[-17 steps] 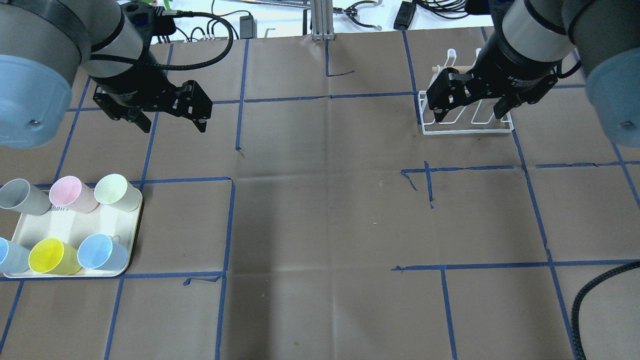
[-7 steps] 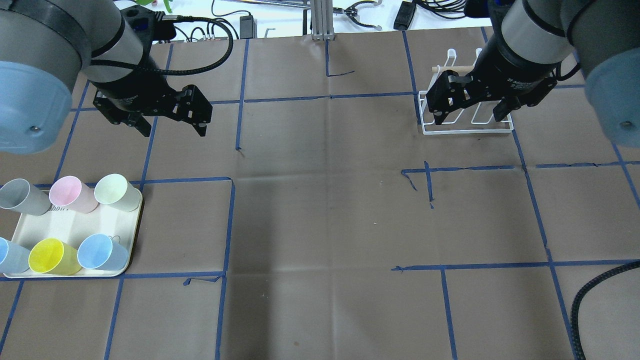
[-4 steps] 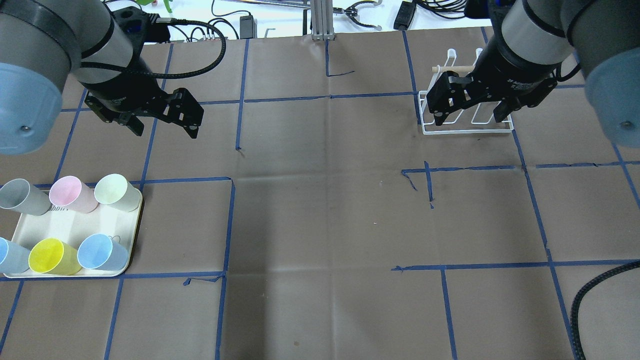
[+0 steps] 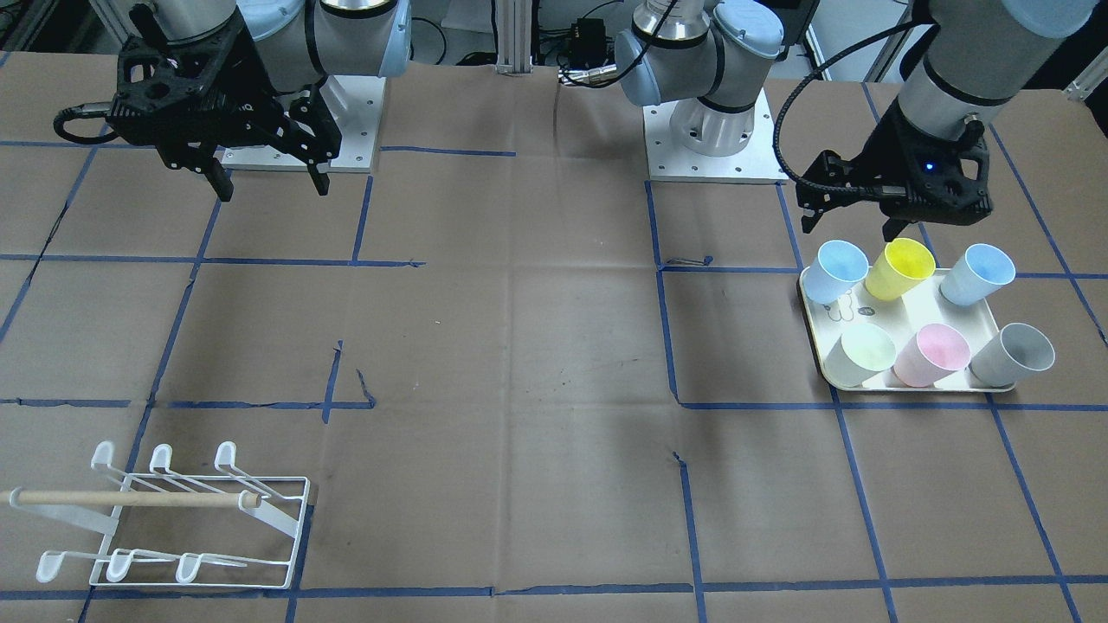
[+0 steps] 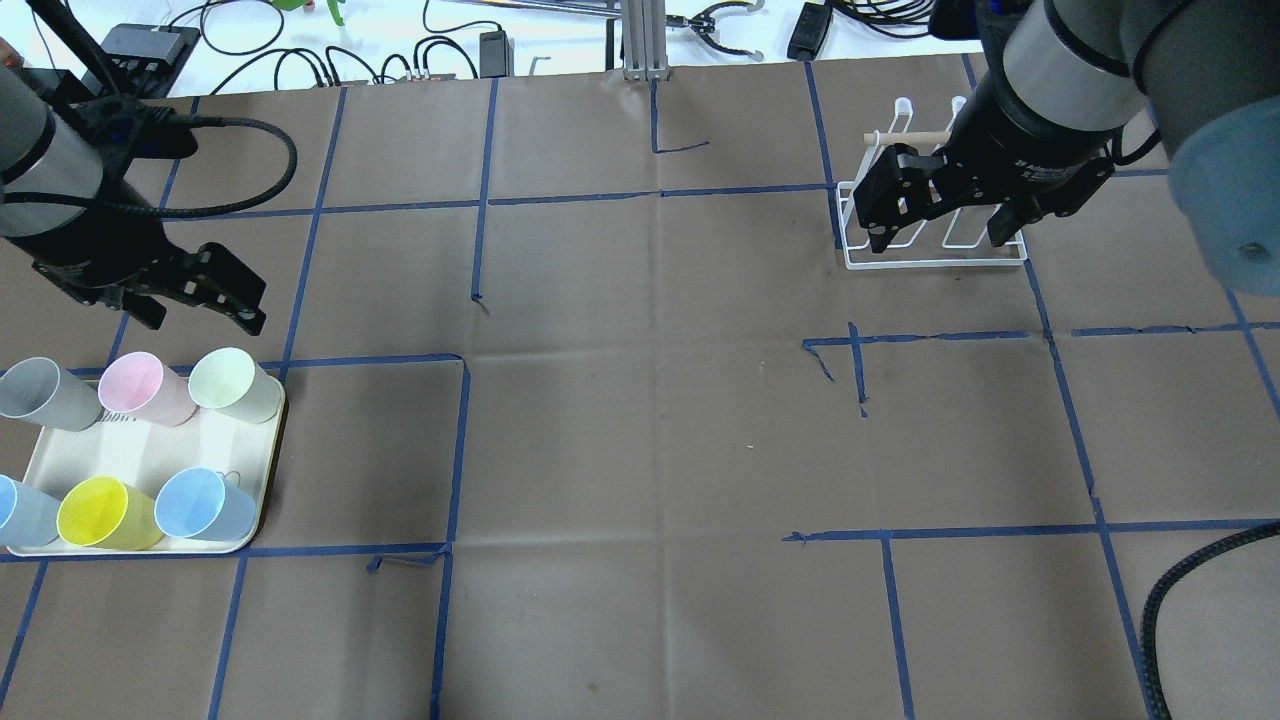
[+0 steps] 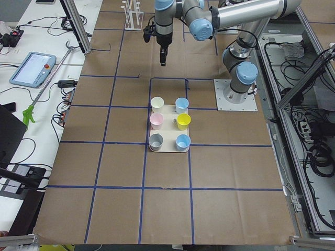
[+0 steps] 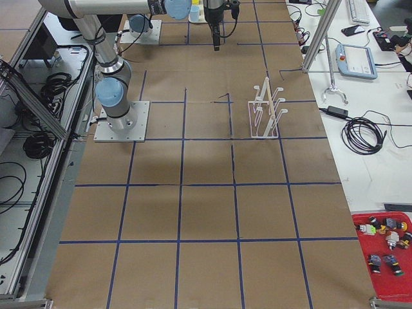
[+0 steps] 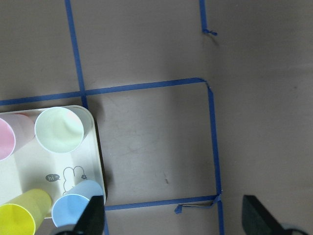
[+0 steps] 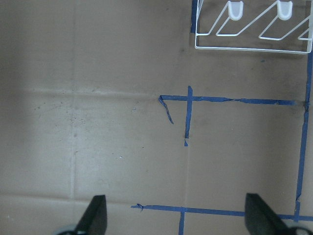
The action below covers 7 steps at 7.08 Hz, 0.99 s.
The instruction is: Transfer IKEA cup to right arm and place on rack
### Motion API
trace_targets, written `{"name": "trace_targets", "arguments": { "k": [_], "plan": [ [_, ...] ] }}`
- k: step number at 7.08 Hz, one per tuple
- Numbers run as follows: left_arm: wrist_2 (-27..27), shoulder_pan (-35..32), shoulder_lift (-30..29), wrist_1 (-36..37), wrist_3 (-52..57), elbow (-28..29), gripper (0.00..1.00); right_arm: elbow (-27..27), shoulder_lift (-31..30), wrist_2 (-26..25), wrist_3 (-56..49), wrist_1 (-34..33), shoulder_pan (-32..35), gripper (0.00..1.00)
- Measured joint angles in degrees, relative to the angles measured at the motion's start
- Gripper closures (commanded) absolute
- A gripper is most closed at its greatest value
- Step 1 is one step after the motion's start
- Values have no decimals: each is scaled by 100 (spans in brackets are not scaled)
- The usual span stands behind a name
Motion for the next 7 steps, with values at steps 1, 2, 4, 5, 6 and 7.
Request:
{"name": "trace_targets", "arguments": {
  "k": [1, 2, 4, 5, 6, 7],
  "plan": [
    [0, 389, 60, 137, 383, -197, 1, 3, 0, 0, 0, 0, 0, 0],
    [0, 622, 75, 333, 587, -365, 1, 5, 0, 0, 0, 0, 0, 0],
    [-31, 739, -112, 892, 670, -634, 1, 2, 0, 0, 0, 0, 0, 0],
    [-41, 743, -281, 1213, 666, -738, 1, 2, 0, 0, 0, 0, 0, 0],
    [-48, 744, -509, 1554, 660, -803, 1, 1, 0, 0, 0, 0, 0, 0],
    [-54, 738, -803, 1893, 653, -835, 1, 3, 0, 0, 0, 0, 0, 0]
  ]
}}
